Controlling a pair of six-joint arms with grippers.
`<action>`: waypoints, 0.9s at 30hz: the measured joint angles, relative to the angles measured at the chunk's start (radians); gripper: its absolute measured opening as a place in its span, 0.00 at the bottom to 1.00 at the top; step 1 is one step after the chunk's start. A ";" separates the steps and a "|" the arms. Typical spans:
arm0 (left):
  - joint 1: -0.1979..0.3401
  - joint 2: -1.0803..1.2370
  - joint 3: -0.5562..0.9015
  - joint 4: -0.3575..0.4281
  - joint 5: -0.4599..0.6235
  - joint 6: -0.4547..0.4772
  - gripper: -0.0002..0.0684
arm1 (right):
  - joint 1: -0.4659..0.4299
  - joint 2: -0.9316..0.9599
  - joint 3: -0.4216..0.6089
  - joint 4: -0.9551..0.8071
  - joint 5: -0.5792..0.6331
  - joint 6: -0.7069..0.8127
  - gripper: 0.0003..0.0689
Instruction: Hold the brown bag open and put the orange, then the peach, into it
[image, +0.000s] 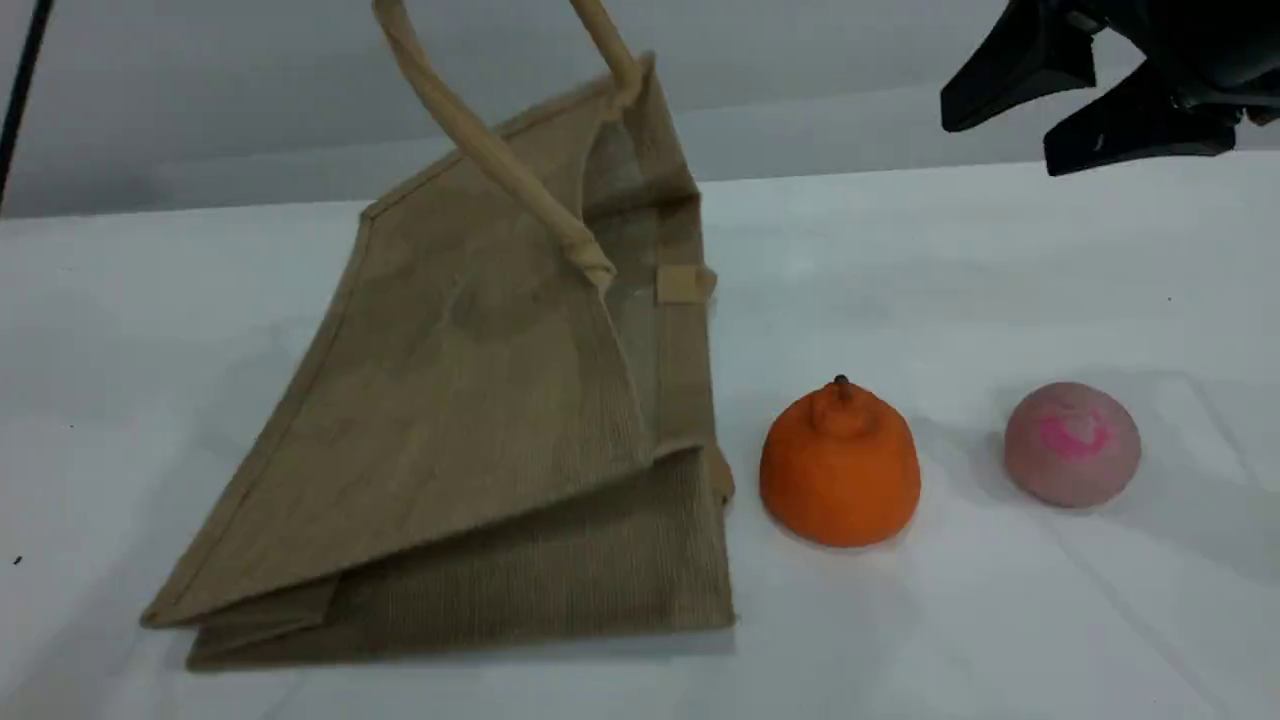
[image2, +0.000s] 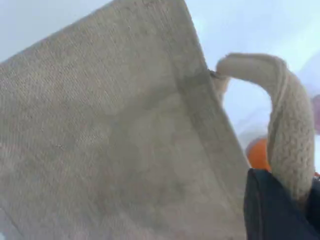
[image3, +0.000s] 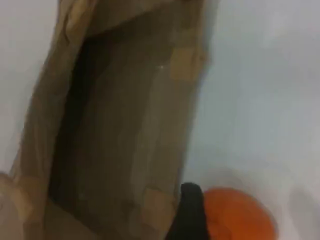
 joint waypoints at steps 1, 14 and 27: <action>0.000 -0.017 0.000 0.002 -0.001 -0.002 0.13 | 0.000 0.000 0.000 0.004 0.000 -0.006 0.77; 0.000 -0.274 0.119 0.072 -0.004 0.002 0.13 | 0.000 0.000 0.000 0.001 0.010 -0.037 0.77; 0.000 -0.350 0.212 0.128 -0.004 0.026 0.13 | 0.147 0.068 0.000 0.005 -0.112 -0.113 0.77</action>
